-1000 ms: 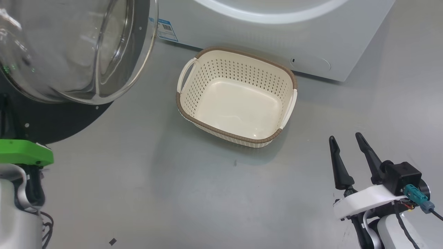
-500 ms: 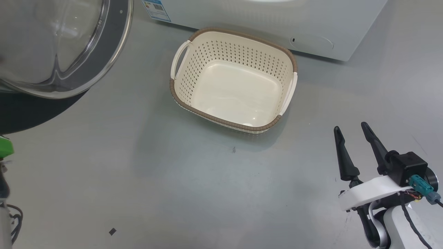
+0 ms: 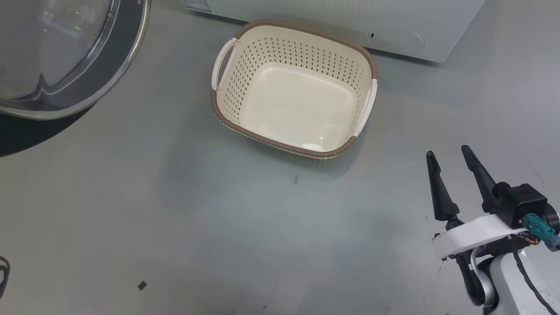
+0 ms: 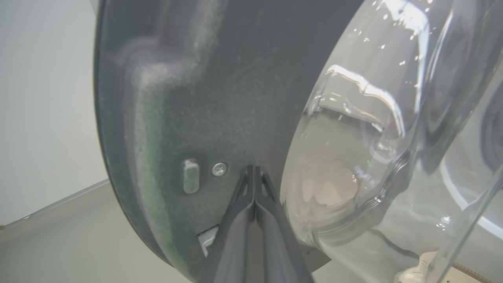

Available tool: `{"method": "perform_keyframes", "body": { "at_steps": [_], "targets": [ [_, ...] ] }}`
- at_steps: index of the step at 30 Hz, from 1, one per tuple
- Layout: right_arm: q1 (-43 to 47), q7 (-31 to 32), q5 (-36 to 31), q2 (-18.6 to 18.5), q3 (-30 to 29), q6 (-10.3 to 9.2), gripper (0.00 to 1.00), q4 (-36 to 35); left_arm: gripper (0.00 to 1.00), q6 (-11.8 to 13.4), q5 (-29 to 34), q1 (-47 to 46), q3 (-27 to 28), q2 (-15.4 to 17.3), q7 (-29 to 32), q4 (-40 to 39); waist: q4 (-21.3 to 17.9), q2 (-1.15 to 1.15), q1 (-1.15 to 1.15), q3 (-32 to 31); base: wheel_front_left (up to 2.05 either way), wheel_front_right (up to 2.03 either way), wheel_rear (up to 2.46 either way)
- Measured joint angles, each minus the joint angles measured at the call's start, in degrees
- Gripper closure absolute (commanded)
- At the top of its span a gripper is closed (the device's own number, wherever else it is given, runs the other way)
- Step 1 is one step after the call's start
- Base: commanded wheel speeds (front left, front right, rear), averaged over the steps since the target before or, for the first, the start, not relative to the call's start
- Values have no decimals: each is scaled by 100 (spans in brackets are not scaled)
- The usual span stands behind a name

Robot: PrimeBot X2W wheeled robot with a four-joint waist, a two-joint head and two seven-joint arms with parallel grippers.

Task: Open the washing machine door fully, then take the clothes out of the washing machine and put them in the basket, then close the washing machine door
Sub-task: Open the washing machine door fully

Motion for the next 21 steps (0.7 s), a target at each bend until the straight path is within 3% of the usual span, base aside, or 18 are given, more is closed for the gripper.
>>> {"method": "perform_keyframes", "body": {
  "at_steps": [21],
  "targets": [
    [-105,-170,65,102,-60,-1,0,250,100,-165,119,-43,-179,-100,-105,486,-22,0,0,-334,0,0,0]
  ]
}}
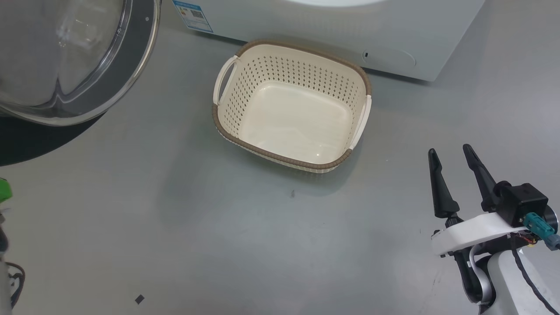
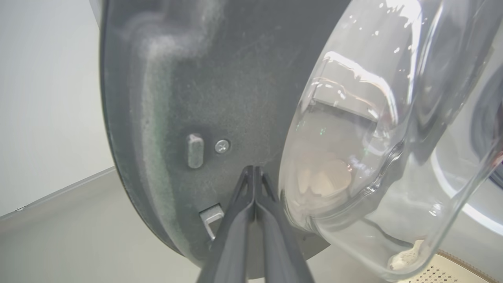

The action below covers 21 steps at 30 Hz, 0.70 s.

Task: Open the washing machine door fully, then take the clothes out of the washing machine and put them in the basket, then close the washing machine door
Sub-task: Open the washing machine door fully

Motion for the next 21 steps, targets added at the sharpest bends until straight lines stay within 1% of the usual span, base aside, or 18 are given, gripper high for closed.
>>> {"method": "perform_keyframes", "body": {
  "at_steps": [8,13,21],
  "targets": [
    [-8,-142,109,69,-105,2,0,243,100,-108,286,201,-330,-97,-45,13,-66,0,0,-449,0,0,0],
    [1,-194,163,135,-152,2,0,355,100,-298,467,456,-616,-216,-45,9,-126,0,0,-772,0,0,0],
    [151,-243,229,237,-137,8,0,492,100,-477,692,882,-1096,-464,-45,-85,-277,0,0,-1250,0,0,0]
  ]
}}
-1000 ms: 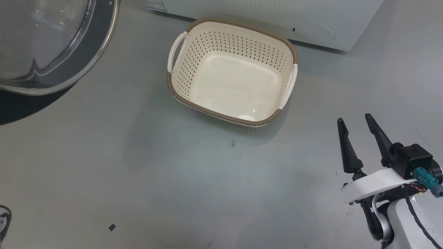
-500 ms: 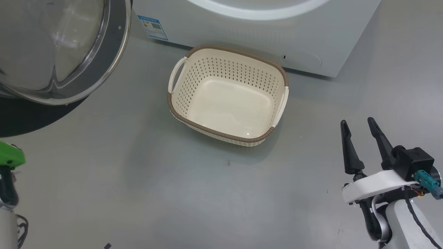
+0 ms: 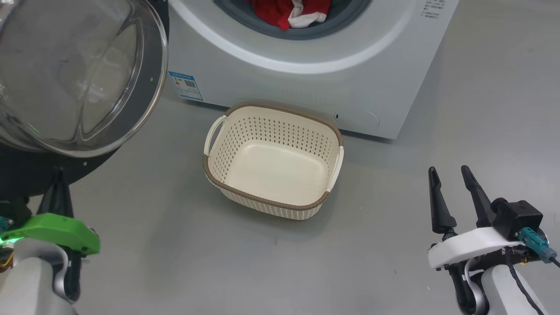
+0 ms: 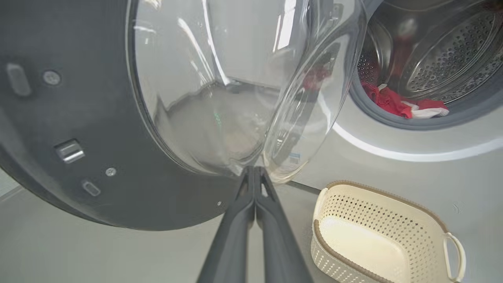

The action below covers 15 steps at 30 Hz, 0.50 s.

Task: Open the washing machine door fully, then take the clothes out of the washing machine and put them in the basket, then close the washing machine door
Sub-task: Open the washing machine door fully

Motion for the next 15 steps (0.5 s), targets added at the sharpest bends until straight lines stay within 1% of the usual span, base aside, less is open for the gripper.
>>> {"method": "perform_keyframes", "body": {
  "at_steps": [9,13,15],
  "targets": [
    [226,-43,88,55,-5,1,0,54,100,-124,167,422,-464,-346,0,-259,-270,0,0,-410,0,0,0],
    [274,-43,88,54,-7,1,0,48,100,-131,158,566,-522,-467,-2,-452,-415,0,0,-531,0,0,0],
    [318,-44,88,53,-8,1,0,45,100,-174,158,616,-547,-505,-3,-560,-485,0,0,-580,0,0,0]
  ]
}}
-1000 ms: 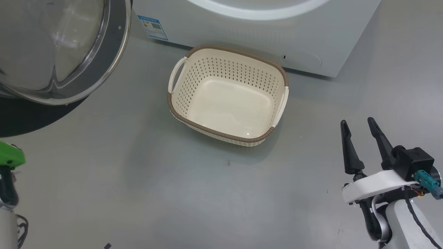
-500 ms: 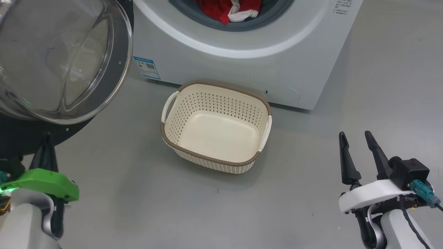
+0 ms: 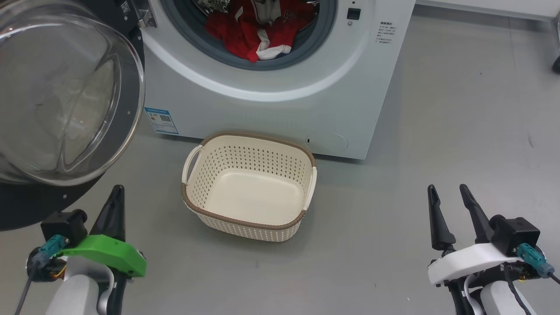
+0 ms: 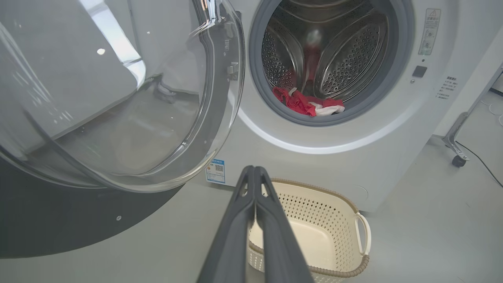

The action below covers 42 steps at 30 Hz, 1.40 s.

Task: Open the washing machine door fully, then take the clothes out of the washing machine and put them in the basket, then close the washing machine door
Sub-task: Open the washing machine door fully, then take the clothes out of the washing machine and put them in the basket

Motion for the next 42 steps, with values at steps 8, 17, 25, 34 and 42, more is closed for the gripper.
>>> {"method": "perform_keyframes", "body": {
  "at_steps": [8,17,25,34,42],
  "targets": [
    [74,-8,0,-2,-10,0,0,-71,100,-7,0,188,-115,-66,-4,-455,-251,0,0,-113,0,0,0],
    [122,-48,3,8,-25,1,0,-149,100,-52,16,330,-164,-187,-7,-1044,-427,0,0,-129,0,0,0],
    [247,-48,40,13,-60,0,0,-159,0,-53,74,533,-258,-235,-15,-1277,-477,0,0,-129,0,0,0],
    [250,-49,36,13,-86,0,0,-185,0,-55,135,716,-318,-252,-22,-1424,-498,0,0,-170,0,0,0],
    [269,-49,35,13,-83,0,0,-190,0,-56,163,867,-347,-250,-22,-1497,-522,0,0,-224,0,0,0]
  ]
}}
